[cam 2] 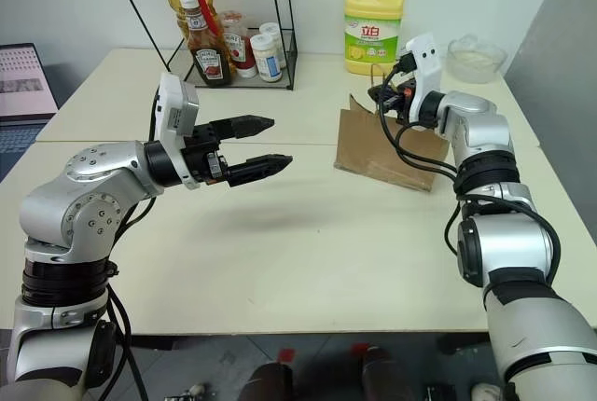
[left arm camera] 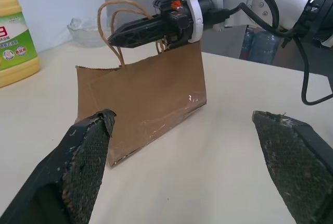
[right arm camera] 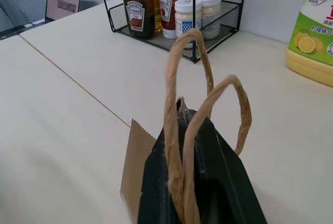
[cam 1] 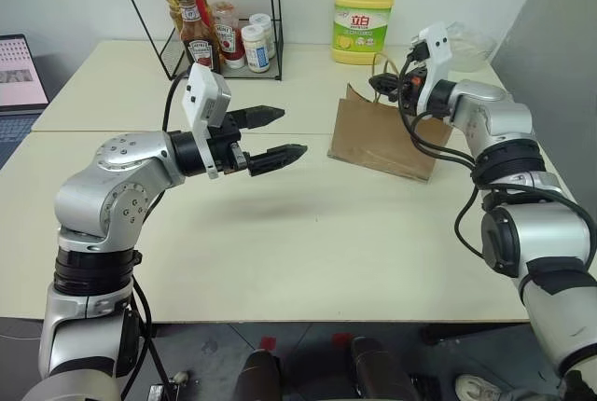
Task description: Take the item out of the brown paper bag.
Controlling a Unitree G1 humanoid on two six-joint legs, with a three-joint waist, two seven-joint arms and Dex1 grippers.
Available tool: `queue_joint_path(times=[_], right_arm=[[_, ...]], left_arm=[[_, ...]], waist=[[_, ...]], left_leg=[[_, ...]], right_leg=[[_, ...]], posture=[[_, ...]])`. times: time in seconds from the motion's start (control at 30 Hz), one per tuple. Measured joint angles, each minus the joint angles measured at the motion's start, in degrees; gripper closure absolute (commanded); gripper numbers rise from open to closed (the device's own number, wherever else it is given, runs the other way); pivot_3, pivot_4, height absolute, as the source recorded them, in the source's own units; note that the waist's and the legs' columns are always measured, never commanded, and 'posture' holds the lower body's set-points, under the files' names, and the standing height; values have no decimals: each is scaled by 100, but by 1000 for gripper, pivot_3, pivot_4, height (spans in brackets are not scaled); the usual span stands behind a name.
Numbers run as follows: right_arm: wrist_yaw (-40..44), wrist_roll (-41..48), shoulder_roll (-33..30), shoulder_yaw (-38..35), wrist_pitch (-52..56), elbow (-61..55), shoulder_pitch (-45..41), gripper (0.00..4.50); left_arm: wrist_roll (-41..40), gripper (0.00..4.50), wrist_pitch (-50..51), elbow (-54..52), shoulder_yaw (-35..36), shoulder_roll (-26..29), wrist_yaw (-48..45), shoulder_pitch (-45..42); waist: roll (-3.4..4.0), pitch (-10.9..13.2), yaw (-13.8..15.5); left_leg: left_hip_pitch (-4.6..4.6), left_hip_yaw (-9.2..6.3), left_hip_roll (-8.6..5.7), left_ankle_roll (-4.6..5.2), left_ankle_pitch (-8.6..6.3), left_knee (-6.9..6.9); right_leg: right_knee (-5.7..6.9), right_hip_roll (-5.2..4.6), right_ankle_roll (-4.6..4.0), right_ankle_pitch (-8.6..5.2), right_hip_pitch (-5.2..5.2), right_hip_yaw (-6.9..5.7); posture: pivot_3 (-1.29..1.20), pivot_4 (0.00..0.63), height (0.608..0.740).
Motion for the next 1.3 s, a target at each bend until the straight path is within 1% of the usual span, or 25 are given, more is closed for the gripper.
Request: queue_joint_path(times=[0.37,0.6,0.63,0.67,0.9,1.17,1.3], right_arm=[[43,-88,-45,67,-36,72,-50,4484],[334,-229,-267,269,334,-547,138,4484],[354,-234,-294,282,360,-612,200,4117],[345,-239,-307,283,383,-633,236,3924],[229,-320,-313,329,404,-634,280,1515],[128,-485,-382,355,415,-599,276,1515],[-20,-493,-341,350,414,-356,202,1515]], left_arm=[[0,0,0,0,1,0,50,3],[2,0,-6,1,3,1,82,12],[2,0,-9,2,3,1,85,12],[6,0,-15,5,3,1,87,12],[22,0,-38,43,2,0,53,8],[53,0,-109,73,1,-7,30,-1],[72,0,-137,154,-1,-26,0,-60]], waist=[[1,1,0],[2,1,4],[2,1,5],[2,1,5],[3,2,2],[3,2,3],[3,2,2]], left_leg=[[0,-2,0,0,0,1],[-1,-2,0,0,0,0],[-1,-2,0,0,0,1],[-1,-2,0,1,0,2],[0,-2,0,1,0,1],[0,-2,0,1,0,1],[0,-2,0,1,0,2]], right_leg=[[2,0,0,0,0,-1],[0,0,0,0,0,-1],[0,0,0,0,0,-1],[1,0,0,0,0,0],[1,1,0,0,0,0],[1,0,0,0,0,-1],[1,0,0,0,0,0]], posture=[[0,150,740],[0,150,740],[0,150,740],[0,150,740],[0,150,740],[0,150,740],[0,150,740]])
